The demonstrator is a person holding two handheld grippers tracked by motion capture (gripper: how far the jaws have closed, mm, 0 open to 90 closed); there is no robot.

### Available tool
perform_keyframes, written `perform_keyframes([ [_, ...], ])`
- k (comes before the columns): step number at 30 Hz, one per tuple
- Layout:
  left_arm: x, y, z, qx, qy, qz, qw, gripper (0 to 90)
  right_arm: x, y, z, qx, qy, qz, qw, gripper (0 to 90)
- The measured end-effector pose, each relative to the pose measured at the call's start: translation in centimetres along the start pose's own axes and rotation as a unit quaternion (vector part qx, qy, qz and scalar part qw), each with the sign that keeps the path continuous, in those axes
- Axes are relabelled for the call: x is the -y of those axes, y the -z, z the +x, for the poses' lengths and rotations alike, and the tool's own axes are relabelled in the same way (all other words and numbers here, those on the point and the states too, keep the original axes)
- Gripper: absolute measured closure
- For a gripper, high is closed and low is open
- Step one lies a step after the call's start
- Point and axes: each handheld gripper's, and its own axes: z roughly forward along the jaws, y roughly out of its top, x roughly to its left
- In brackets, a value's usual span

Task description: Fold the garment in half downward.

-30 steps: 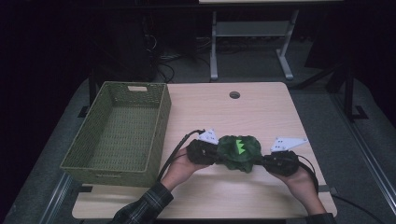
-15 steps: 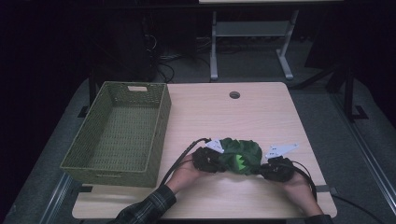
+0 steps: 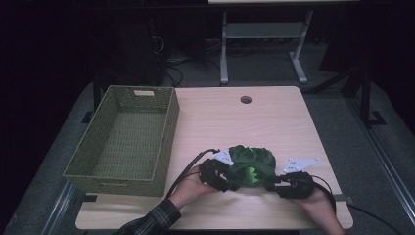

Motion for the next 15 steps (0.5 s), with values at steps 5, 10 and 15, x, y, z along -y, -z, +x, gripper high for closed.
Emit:
perform_keyframes([
  [5, 0.3, 0.9, -0.7, -0.004, -0.001, 0.000, 1.0000, 46.6, 0.5, 1.0, 0.7, 0.003, -0.003, -0.006, 1.0000, 61.5],
  [10, 0.2, 2.1, -0.5, -0.018, -0.001, -0.021, 0.9996, 61.5, 0.3, 2.1, 0.8, 0.010, -0.004, -0.036, 0.9993, 77.9],
  [15, -1.3, 3.3, 0.2, -0.035, -0.007, -0.042, 0.9985, 79.3, -1.5, 2.6, 0.1, 0.030, 0.011, -0.048, 0.9983, 86.6],
])
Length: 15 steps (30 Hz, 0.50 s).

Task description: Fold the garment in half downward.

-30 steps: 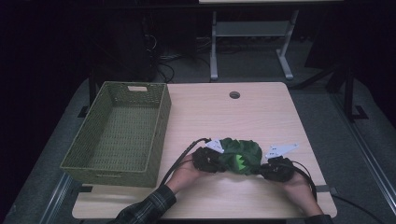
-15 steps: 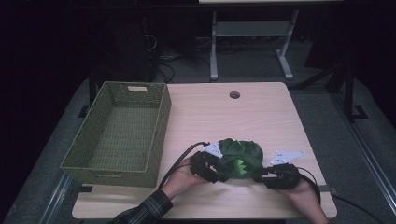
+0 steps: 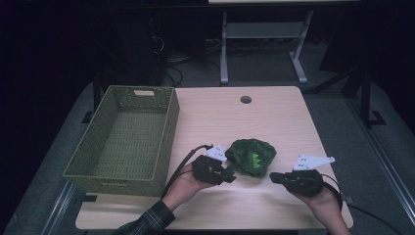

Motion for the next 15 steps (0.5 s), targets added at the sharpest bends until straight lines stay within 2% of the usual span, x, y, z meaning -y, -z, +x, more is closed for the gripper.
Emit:
perform_keyframes([
  [1, 0.0, 0.0, 0.0, 0.000, 0.000, 0.000, 1.0000, 81.3, -0.5, 0.0, -0.2, 0.004, -0.002, -0.006, 1.0000, 87.4],
  [2, -1.0, 0.3, 0.5, -0.009, -0.001, -0.012, 0.9999, 83.1, -0.9, 0.0, -0.5, 0.005, -0.002, -0.012, 0.9999, 88.0],
  [5, -2.7, 0.6, 1.3, -0.028, -0.005, -0.028, 0.9992, 85.3, -2.3, -0.3, -1.4, 0.014, -0.003, -0.021, 0.9997, 89.3],
  [8, -4.2, 0.5, 2.3, -0.051, -0.005, -0.035, 0.9981, 85.4, -3.7, -1.1, -2.5, 0.014, -0.006, -0.029, 0.9995, 89.7],
  [10, -4.8, 0.0, 3.1, -0.059, -0.001, -0.036, 0.9976, 85.8, -4.2, -1.9, -3.0, 0.014, -0.010, -0.025, 0.9995, 89.8],
  [13, -4.7, -1.4, 4.0, -0.057, 0.013, -0.021, 0.9980, 86.3, -4.3, -3.2, -3.7, 0.014, -0.015, -0.012, 0.9997, 89.9],
  [15, -4.0, -2.4, 4.3, -0.052, 0.022, -0.001, 0.9984, 86.6, -3.9, -3.9, -3.8, 0.013, -0.017, 0.011, 0.9997, 89.9],
])
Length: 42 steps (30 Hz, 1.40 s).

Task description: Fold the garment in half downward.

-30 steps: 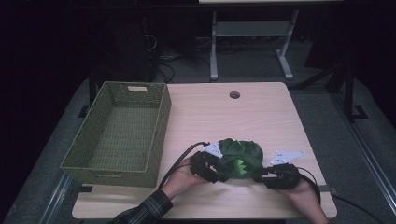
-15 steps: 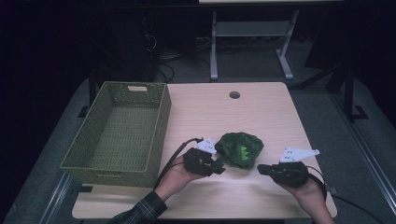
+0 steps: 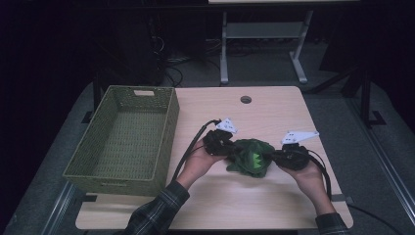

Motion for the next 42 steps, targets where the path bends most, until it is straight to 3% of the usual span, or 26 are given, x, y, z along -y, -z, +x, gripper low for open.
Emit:
perform_keyframes([
  [6, 2.3, -1.9, 0.0, 0.014, 0.010, 0.049, 0.9987, 89.2, 1.8, -1.1, 0.2, -0.008, -0.010, 0.041, 0.9991, 90.0],
  [11, 3.1, -2.9, -0.3, 0.015, 0.007, 0.070, 0.9974, 89.4, 2.8, -1.5, 0.8, -0.005, -0.007, 0.068, 0.9977, 90.0],
  [21, 3.6, -3.7, 0.0, 0.018, 0.007, 0.074, 0.9971, 89.6, 3.6, -1.6, 0.7, -0.007, -0.013, 0.086, 0.9962, 90.0],
  [26, 3.2, -2.8, -0.1, 0.018, 0.010, 0.065, 0.9977, 89.3, 3.2, -0.6, 0.8, -0.010, -0.010, 0.072, 0.9973, 90.0],
  [30, 2.8, -1.2, -0.5, 0.022, 0.010, 0.045, 0.9987, 89.2, 2.1, 1.1, 0.4, -0.012, -0.007, 0.028, 0.9995, 90.0],
  [33, 2.7, -0.5, -0.9, 0.023, 0.006, 0.042, 0.9988, 89.2, 0.9, 1.5, -0.2, -0.002, -0.005, 0.013, 0.9999, 90.0],
  [36, 2.7, -0.1, -2.1, 0.040, 0.000, 0.041, 0.9984, 89.2, -0.5, 1.2, -1.0, 0.011, 0.000, 0.003, 0.9999, 90.0],
  [42, 3.1, -1.4, -3.6, 0.068, -0.008, 0.048, 0.9965, 89.2, -3.3, -1.7, -3.2, 0.016, -0.005, 0.007, 0.9998, 90.0],
])
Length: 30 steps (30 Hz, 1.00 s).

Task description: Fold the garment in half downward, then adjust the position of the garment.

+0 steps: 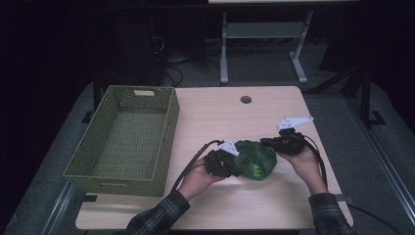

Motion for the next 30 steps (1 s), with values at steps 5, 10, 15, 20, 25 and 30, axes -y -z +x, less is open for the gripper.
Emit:
perform_keyframes([
  [5, -0.1, -1.8, -0.8, 0.016, -0.002, 0.009, 0.9998, 88.8, -0.7, -3.0, -1.4, 0.001, -0.010, 0.021, 0.9997, 90.0],
  [10, -0.3, -3.3, -1.0, 0.027, 0.001, 0.004, 0.9996, 88.3, -0.1, -4.8, -1.8, 0.002, -0.014, 0.047, 0.9988, 90.0],
  [15, -0.3, -4.1, -0.4, 0.018, 0.004, 0.012, 0.9998, 88.4, 0.4, -4.8, -2.1, 0.000, -0.020, 0.059, 0.9981, 90.0],
  [20, -0.1, -3.7, 0.2, -0.001, 0.005, 0.016, 0.9999, 88.5, 0.6, -4.5, -1.9, -0.005, -0.019, 0.067, 0.9976, 90.0],
  [25, 0.3, -3.0, 0.9, -0.012, 0.006, 0.019, 0.9997, 88.5, 1.3, -3.9, -1.5, -0.002, -0.014, 0.064, 0.9979, 90.0],
  [30, 0.7, -2.2, 1.6, -0.024, 0.012, 0.019, 0.9994, 88.6, 1.8, -3.2, -1.3, -0.006, -0.011, 0.070, 0.9974, 90.0],
])
